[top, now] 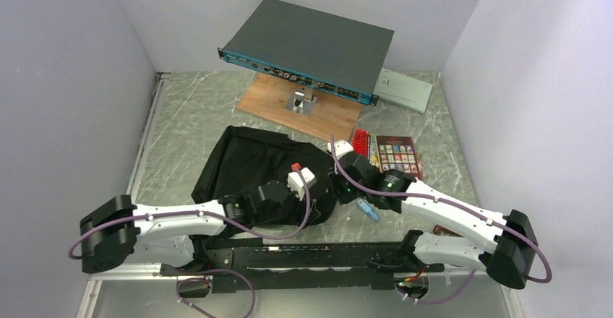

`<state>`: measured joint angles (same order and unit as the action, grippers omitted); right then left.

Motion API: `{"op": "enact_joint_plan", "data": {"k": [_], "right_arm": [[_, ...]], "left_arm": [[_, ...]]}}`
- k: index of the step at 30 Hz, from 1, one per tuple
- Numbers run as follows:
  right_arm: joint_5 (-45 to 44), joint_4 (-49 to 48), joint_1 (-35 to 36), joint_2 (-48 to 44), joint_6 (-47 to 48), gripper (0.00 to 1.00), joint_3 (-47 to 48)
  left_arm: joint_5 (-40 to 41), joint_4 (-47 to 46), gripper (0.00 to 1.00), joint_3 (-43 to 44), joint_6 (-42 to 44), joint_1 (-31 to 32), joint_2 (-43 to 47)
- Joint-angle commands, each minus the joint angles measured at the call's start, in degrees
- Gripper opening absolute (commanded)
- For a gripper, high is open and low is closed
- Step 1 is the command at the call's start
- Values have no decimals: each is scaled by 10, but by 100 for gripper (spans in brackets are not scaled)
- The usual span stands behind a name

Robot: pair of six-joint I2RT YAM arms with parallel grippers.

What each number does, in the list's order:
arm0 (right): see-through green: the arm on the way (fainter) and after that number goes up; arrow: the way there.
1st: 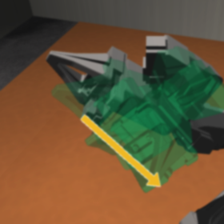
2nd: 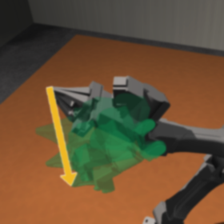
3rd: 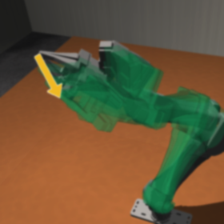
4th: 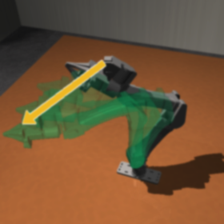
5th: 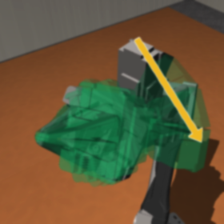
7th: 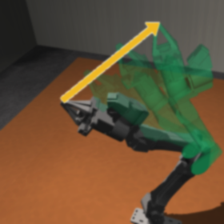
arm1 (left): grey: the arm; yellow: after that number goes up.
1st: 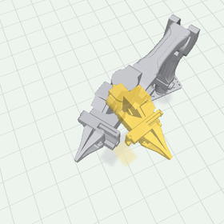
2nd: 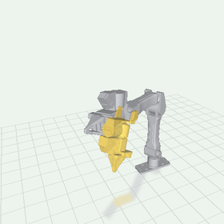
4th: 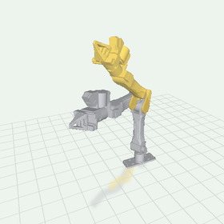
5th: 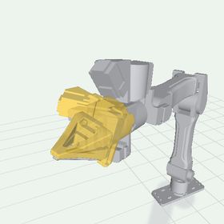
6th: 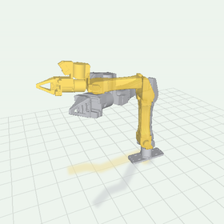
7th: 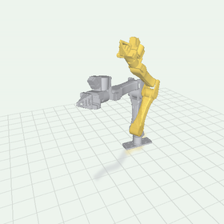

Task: Pack the student bag
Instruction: Unzip the student bag at the center of the board.

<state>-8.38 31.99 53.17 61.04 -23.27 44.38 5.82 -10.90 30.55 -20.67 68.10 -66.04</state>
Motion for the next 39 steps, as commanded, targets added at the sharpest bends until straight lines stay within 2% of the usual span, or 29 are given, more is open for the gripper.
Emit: {"op": "enact_joint_plan", "data": {"k": [1, 3, 7, 20, 30, 39], "right_arm": [[34, -31, -3, -15, 17, 1, -13], [42, -33, -3, -13, 23, 5, -14], [58, -45, -3, -4, 38, 8, -14], [70, -56, -3, 41, 60, 19, -2], [25, -57, -3, -3, 54, 35, 8], [35, -110, -5, -47, 35, 56, -17]], "left_arm": [[-7, -8, 67, 23, -1, 2, -30], [-8, -12, 58, 18, -4, 2, -32], [-12, -11, 47, 12, -3, 2, -30], [-24, -14, 31, 5, -3, 2, -30], [-38, -25, 26, 5, -7, 2, -39], [-43, -30, 25, 3, -11, 2, -42]]}}
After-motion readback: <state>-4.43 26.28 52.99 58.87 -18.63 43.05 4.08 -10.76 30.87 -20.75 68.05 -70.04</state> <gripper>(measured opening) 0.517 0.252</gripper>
